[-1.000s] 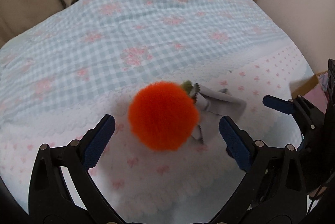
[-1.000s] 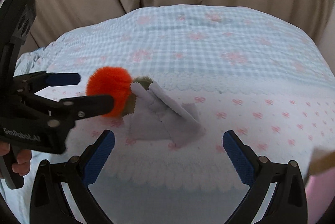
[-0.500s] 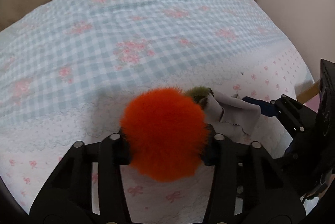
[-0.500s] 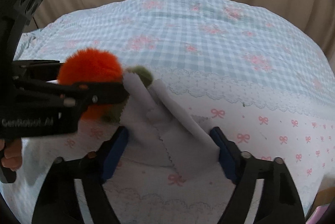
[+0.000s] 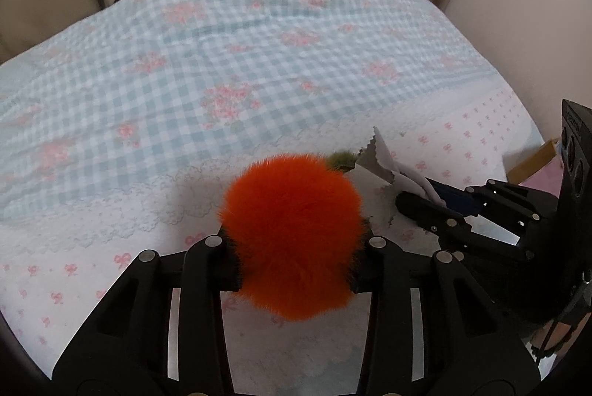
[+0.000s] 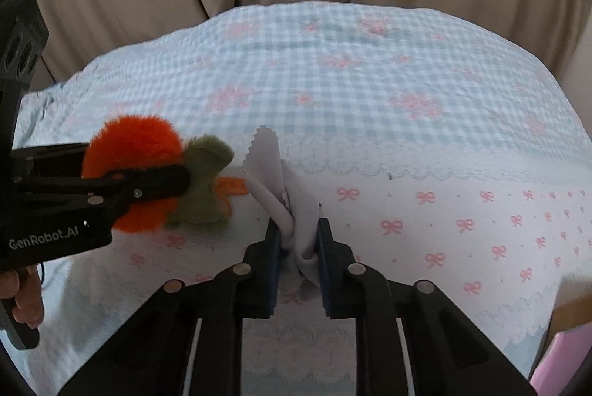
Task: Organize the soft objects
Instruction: 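Grasp the orange pompom with the left tool while the right tool grasps the grey cloth, then carry the pompom and grey cloth into the box and release both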
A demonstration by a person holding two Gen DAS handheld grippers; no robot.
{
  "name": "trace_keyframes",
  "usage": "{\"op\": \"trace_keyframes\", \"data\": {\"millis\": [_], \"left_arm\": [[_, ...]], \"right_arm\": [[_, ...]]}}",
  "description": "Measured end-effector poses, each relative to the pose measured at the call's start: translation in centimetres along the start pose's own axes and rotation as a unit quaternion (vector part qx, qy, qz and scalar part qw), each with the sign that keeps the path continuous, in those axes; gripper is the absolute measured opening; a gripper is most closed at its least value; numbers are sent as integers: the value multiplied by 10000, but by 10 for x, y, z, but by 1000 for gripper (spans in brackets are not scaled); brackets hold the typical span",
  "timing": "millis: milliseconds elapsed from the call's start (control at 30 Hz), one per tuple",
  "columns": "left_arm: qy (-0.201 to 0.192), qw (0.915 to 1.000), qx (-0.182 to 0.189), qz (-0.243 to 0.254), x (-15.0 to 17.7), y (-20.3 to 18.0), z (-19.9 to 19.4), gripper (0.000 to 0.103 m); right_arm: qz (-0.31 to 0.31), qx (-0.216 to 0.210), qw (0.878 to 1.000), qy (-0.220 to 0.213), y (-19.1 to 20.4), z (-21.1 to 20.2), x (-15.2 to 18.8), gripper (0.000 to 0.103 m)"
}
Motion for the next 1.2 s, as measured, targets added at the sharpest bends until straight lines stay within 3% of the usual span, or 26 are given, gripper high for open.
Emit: {"op": "trace_keyframes", "data": {"millis": [300, 667, 933, 1200], "left_arm": [[-266, 9995, 75, -139, -24, -28, -73, 34], [-621, 9976, 97, 304, -49, -123, -192, 34], [-708, 9959, 434, 351, -60, -219, -251, 34], [-587, 9970, 478, 134, -52, -308, -255, 34]], "right_arm": [[276, -42, 9993, -265, 3, -76, -25, 16], [910, 207, 9922, -824, -16, -242, -52, 16], [1367, 535, 9847, -934, -62, -348, -41, 16], [1578, 709, 9821, -741, -139, -414, -2, 16]]}}
Point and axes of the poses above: each gripper's, at about its wrist camera, not at the fingertips, and z roughly the way its jaws point, y to its left, x to its underside, the point moved 7 cm from there along z, roughly the way its jaws point, and after that the axes turned 4 degrees about -y, right-handed, at the moved point
